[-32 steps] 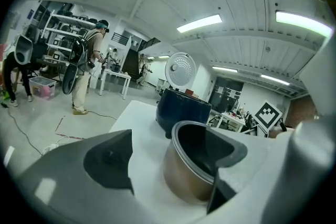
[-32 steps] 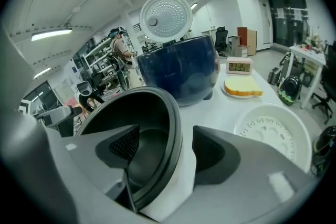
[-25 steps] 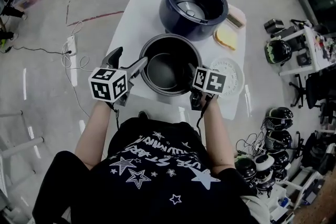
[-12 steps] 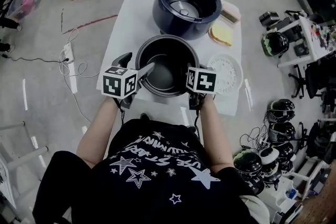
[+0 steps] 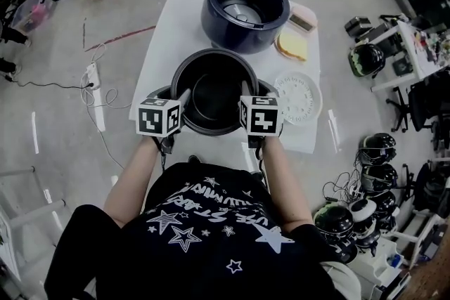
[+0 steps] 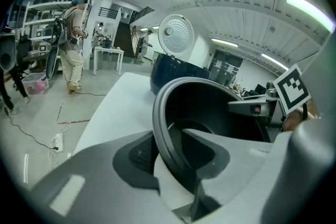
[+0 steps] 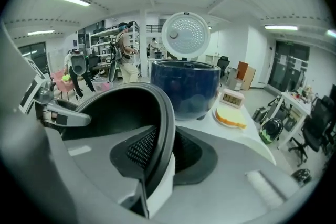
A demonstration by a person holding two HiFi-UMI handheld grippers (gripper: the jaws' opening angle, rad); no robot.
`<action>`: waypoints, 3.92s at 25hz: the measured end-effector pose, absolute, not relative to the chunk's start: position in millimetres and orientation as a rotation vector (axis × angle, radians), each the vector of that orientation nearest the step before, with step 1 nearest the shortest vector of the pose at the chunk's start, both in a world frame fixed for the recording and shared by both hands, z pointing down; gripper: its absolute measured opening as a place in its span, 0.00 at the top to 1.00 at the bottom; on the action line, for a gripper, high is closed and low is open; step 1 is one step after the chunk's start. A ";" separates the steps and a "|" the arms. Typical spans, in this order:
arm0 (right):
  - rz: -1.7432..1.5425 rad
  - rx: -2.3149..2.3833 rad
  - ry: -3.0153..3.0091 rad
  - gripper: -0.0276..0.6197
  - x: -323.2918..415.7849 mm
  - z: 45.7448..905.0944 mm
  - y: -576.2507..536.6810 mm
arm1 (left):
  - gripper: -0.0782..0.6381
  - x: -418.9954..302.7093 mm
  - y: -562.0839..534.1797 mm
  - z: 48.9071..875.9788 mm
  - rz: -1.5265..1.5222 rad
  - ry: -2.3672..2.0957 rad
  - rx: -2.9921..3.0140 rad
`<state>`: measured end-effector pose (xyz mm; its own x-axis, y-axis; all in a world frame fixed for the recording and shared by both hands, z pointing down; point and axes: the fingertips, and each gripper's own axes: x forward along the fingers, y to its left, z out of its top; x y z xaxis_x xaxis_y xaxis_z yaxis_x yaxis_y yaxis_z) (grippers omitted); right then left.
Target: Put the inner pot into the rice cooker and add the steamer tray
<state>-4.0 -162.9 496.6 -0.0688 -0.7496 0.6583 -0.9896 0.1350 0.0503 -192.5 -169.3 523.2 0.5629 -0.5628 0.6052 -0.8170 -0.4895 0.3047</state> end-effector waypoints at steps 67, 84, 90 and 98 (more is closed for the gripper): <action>0.588 1.657 -2.055 0.81 105.7 350.9 -441.5 | 0.74 -84.6 -448.8 378.6 0.676 -1.046 2.194; 0.738 1.632 -1.881 0.83 122.3 421.7 -444.4 | 0.73 -69.7 -456.4 424.5 1.006 -1.002 2.241; 0.711 1.607 -1.910 0.78 118.6 423.2 -444.7 | 0.67 -70.7 -458.2 430.1 1.173 -1.086 2.291; 0.679 1.543 -2.003 0.42 103.9 415.8 -439.4 | 0.46 -69.1 -460.0 425.5 1.109 -1.093 2.393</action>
